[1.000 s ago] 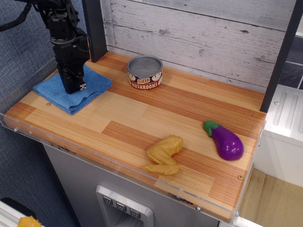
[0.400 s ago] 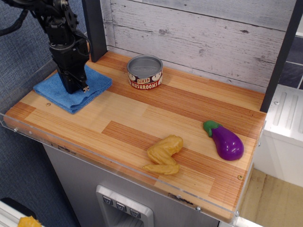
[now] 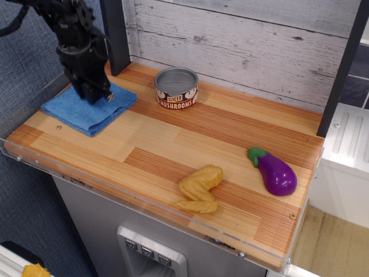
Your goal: Move the blue towel over to the left side of the table
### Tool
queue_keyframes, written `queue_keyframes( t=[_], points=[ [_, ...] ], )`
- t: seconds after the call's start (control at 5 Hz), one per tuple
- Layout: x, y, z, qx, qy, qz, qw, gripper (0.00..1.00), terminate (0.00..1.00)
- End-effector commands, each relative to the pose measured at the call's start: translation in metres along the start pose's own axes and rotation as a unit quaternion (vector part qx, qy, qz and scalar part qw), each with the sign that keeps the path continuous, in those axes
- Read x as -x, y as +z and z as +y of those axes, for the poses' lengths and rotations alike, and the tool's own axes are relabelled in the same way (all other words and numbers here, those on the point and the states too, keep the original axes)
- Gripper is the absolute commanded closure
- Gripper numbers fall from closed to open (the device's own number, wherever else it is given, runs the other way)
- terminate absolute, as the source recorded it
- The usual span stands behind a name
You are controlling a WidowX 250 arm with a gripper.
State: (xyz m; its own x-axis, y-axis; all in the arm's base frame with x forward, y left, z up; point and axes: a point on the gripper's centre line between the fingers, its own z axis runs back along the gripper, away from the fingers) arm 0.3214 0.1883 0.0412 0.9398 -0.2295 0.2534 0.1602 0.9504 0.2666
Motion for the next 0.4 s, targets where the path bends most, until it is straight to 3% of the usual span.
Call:
queue_keyframes(
  t=[0.0, 0.2],
  points=[
    [-0.013, 0.053, 0.010, -0.020, 0.010, -0.035, 0.9991, 0.00, 0.00],
    [-0.013, 0.067, -0.003, -0.006, 0.012, -0.012, 0.9998, 0.00, 0.00]
  ],
)
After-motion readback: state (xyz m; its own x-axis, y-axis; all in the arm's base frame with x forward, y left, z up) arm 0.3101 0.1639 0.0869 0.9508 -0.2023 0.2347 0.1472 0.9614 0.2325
